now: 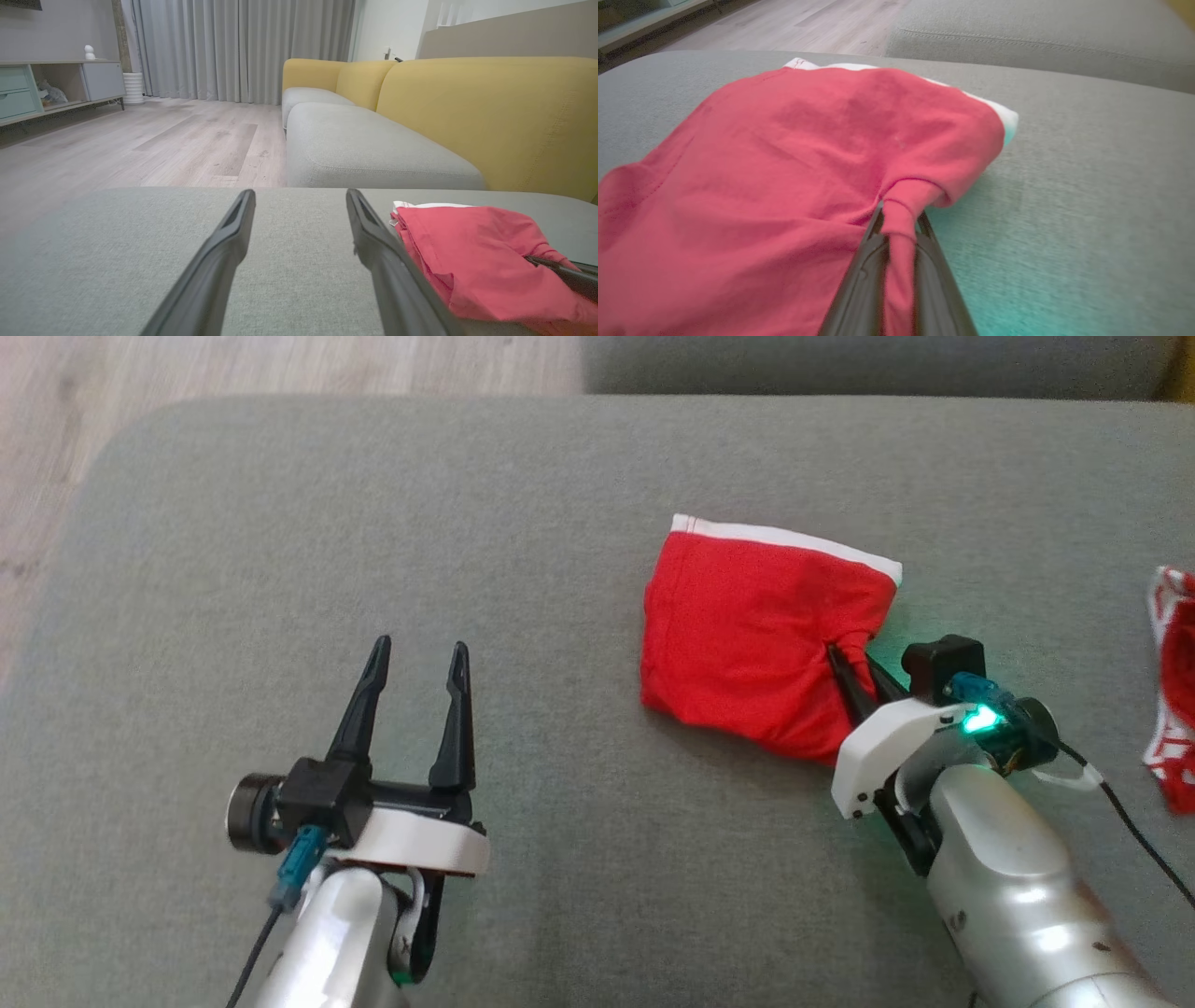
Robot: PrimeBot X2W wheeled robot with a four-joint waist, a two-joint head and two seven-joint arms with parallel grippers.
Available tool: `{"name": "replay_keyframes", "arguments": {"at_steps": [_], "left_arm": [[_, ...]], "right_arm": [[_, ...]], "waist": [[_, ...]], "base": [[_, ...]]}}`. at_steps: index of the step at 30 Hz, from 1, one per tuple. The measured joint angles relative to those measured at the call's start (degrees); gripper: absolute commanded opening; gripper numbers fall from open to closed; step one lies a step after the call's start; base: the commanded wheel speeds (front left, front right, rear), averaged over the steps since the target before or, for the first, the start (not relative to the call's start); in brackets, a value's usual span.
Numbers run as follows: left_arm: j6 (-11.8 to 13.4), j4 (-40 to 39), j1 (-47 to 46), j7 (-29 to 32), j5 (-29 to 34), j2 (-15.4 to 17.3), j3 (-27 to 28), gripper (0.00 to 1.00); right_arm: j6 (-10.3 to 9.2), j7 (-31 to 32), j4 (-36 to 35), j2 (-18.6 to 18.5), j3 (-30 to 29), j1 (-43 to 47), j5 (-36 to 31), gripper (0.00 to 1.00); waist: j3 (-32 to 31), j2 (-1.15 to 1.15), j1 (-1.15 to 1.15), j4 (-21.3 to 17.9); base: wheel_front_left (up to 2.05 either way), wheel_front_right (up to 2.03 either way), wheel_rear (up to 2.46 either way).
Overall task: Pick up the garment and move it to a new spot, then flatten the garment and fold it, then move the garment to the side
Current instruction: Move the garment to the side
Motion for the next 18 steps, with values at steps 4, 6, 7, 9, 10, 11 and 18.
{"name": "replay_keyframes", "arguments": {"at_steps": [4,6,7,9,10,11,18], "left_arm": [[0.24,-0.01,0.26,0.0,0.0,0.0,-0.03,1.0],[0.3,-0.02,0.41,0.0,0.0,0.0,-0.01,1.0],[0.33,-0.02,0.63,0.0,0.0,0.0,0.02,1.0],[0.55,-0.02,0.92,0.0,0.0,0.0,0.1,1.0],[0.54,-0.03,0.96,0.0,0.0,0.01,0.14,1.0],[0.54,-0.04,0.97,0.0,0.0,0.01,0.16,1.0],[0.54,-0.4,1.14,0.0,0.0,0.01,0.23,1.0]], "right_arm": [[0.0,0.0,-0.64,-1.47,1.32,0.14,-1.8,0.0],[0.0,0.03,-1.15,-2.34,2.48,0.22,-2.08,0.0],[0.0,0.09,-1.87,-3.25,3.86,0.35,-2.26,0.0],[0.0,0.56,-3.67,-5.26,6.76,0.86,-2.09,0.0],[0.0,1.02,-4.69,-6.55,8.25,1.18,-2.04,0.0],[0.0,1.71,-5.67,-8.12,9.69,1.38,-1.81,0.0],[0.0,8.2,-15.9,-22.99,18.41,1.49,5.15,0.0]], "waist": [[-1.64,0.0,0.0,-1.64],[-2.02,0.0,0.0,-2.13],[-2.38,0.0,0.0,-2.62],[-2.94,0.0,-0.01,-3.65],[-3.14,0.0,-0.01,-4.16],[-3.31,0.0,-0.01,-4.65],[-2.97,0.0,0.0,-6.81]], "base": [[0.0,0.0,0.0],[0.0,0.0,0.0],[0.0,0.0,0.0],[0.0,0.0,0.0],[0.0,0.0,0.0],[0.0,0.0,0.0],[0.0,0.0,0.0]]}}
